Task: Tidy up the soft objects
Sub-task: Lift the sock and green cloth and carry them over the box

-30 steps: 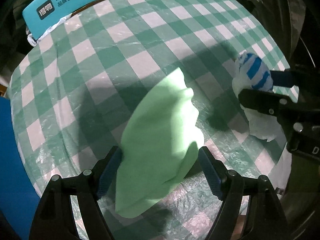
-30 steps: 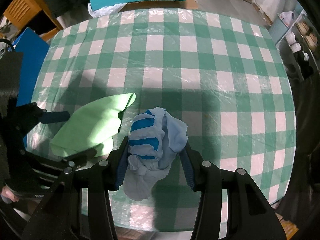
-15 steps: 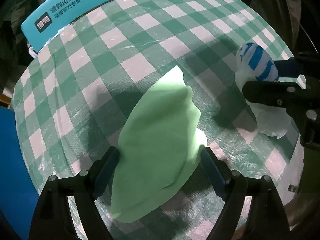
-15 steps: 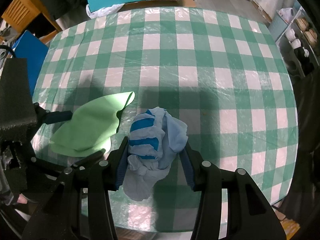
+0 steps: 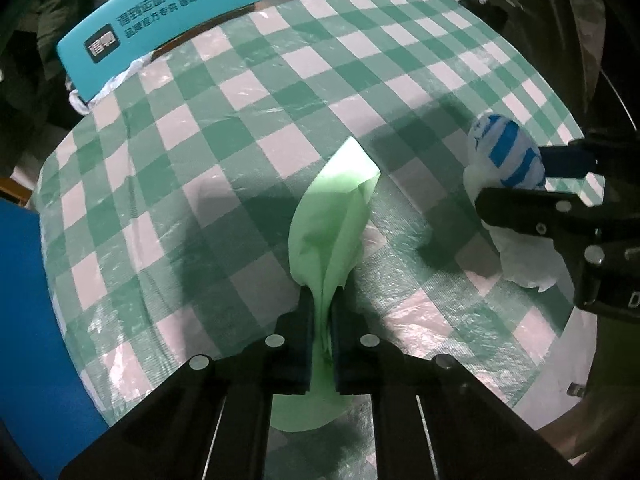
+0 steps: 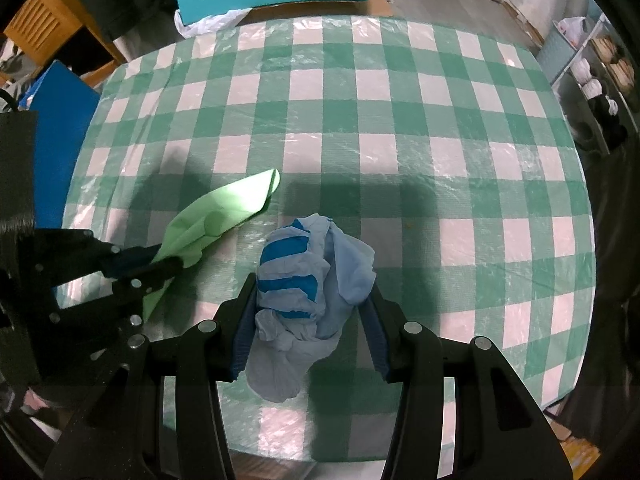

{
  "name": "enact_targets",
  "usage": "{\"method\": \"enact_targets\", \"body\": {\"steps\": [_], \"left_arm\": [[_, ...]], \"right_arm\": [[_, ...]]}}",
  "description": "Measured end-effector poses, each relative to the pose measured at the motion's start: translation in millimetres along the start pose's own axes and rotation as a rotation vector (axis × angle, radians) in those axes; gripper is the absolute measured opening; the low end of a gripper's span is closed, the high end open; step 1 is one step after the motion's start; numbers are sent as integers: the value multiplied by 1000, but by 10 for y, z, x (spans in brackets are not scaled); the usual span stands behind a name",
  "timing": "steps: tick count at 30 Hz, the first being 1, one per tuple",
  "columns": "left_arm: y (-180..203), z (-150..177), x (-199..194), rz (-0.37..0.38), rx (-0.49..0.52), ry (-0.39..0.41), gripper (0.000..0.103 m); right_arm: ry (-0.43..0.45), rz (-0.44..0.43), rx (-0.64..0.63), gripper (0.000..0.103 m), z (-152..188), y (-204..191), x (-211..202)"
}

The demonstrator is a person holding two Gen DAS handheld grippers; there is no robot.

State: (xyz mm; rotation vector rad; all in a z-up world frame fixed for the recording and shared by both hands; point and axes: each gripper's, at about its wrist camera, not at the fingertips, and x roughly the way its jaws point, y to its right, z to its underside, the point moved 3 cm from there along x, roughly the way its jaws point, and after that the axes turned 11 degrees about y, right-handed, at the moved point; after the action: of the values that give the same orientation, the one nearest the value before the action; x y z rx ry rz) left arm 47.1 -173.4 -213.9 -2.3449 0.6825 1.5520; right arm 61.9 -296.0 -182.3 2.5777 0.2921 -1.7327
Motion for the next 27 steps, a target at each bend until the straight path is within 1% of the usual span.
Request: {"method": "enact_targets", "body": {"steps": [6,12,19,27], "left_arm": [[-202,-71,-238,8,-42,46,7],[-170,-140,-418,-19,-46,106,7],[-259,-150,-666,-34,-66,142,7],[-387,-156,-948,-80,-79,185,7]], "right_arm": [[25,-7,-21,48,-55,-79,-103],[58,-12,-44,48,-129,-184,-230],[94,-29,-74,48,-203,-327,-413],[136,-56,-101,48,-291,-484,-625]]}}
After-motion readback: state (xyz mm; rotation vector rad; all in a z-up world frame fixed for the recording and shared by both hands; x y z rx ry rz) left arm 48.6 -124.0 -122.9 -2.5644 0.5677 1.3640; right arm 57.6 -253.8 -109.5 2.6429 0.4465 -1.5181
